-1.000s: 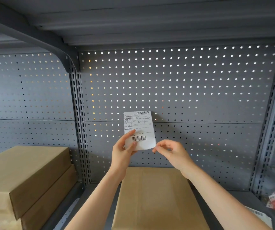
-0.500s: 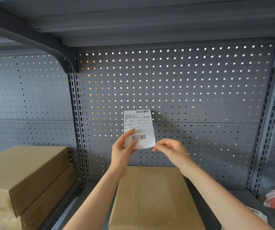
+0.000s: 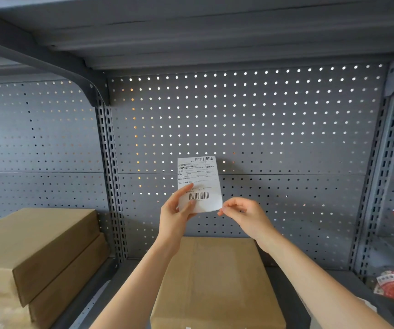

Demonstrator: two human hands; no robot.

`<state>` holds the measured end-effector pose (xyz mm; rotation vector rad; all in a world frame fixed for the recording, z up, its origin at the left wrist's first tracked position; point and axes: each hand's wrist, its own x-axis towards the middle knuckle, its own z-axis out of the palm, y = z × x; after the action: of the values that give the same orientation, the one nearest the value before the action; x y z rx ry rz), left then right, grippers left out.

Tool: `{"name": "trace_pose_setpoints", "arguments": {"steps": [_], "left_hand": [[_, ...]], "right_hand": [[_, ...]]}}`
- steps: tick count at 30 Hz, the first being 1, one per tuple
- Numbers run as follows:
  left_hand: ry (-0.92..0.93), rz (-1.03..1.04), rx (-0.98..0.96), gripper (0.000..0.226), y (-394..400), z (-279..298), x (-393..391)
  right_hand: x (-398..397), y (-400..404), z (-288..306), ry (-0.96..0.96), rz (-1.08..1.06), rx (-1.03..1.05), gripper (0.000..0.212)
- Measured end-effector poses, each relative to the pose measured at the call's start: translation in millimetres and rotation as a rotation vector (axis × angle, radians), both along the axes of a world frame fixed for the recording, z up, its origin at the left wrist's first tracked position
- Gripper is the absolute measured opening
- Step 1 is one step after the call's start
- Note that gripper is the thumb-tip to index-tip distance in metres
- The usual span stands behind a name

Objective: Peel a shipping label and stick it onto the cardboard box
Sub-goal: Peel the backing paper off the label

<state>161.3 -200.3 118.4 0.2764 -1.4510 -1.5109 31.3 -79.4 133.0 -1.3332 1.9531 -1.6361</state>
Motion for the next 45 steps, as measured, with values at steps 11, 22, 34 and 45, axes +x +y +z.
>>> {"name": "trace_pose_setpoints", "arguments": {"steps": [11, 22, 34, 45], "left_hand": [[-0.429, 0.224, -0.365, 0.028, 4.8, -6.5, -10.6], [-0.411, 0.041, -0.193, 0.014, 22.5, 5.9, -5.6], [-0.371, 0.013, -0.136, 0.021, 19.0, 6.6, -7.9], [-0.121, -0.030, 0.196, 0.022, 10.8, 2.2, -2.4]], "right_hand": [[1.4, 3.1, 2.8, 0.072, 0.030, 0.008, 0.012], [1.1, 2.0, 3.0, 0.141, 0.034, 0.024, 0.009], [1.3, 2.7, 4.6, 0.190, -0.020, 0.055, 0.010], [-0.5, 9.3, 4.1, -0.098, -0.059, 0.003, 0.023]]}}
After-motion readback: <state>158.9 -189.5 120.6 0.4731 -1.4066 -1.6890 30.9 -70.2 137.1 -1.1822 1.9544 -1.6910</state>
